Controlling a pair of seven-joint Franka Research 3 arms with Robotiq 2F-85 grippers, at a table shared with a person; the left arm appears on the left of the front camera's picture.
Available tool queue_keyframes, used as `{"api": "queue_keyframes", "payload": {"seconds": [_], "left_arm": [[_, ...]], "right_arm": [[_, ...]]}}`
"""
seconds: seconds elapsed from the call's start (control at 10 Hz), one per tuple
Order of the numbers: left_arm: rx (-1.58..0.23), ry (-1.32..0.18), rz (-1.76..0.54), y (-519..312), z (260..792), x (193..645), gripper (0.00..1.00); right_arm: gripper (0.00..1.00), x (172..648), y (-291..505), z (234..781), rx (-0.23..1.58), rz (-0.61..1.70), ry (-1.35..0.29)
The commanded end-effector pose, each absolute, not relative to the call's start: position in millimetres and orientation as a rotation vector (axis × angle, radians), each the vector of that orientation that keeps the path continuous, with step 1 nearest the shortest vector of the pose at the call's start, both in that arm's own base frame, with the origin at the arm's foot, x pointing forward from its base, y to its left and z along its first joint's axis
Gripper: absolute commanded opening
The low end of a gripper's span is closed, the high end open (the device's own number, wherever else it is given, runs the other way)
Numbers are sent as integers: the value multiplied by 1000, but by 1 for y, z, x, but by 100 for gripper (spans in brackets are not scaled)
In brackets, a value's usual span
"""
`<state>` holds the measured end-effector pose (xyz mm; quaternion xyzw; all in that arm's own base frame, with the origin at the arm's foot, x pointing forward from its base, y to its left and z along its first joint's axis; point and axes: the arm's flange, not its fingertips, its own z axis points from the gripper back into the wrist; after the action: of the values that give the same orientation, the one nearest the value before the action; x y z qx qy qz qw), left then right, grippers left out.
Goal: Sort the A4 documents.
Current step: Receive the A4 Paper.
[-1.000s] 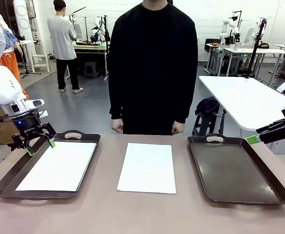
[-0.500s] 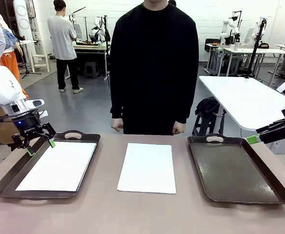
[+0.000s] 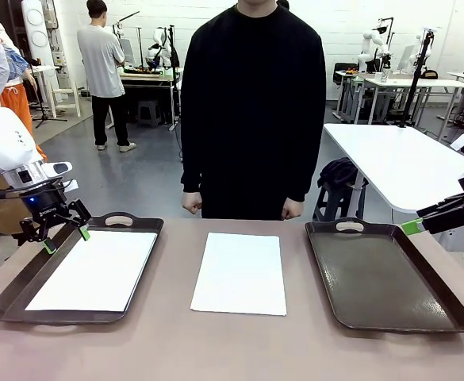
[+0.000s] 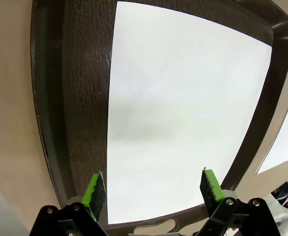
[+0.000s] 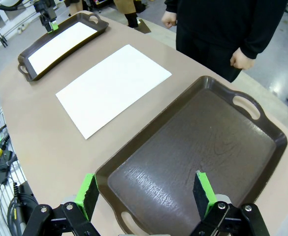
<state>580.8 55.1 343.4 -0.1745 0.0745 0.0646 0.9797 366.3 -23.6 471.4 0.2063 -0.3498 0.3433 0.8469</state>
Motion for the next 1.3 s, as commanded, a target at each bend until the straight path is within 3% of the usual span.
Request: {"api": "queue_keyframes", "payload": {"seconds": [0.0,0.2,0.4,0.6,1.2], "left_arm": [[-351,150,130,55,343,581,100],[-237,-82,-60,4,411,583,100],[-185,-233,-64,-4,438,565,100],[-264,-338,-133,-5,459,528,100],[-448,-560,-698,-30,507,460,100]], "right_arm": [[100,370,-24,469,453,735,-750],[100,370,-24,469,453,735,-750],[100,370,-24,469,453,735,-750],[100,370,-24,469,453,735,-750],[100,370,-24,469,453,735,-750]]}}
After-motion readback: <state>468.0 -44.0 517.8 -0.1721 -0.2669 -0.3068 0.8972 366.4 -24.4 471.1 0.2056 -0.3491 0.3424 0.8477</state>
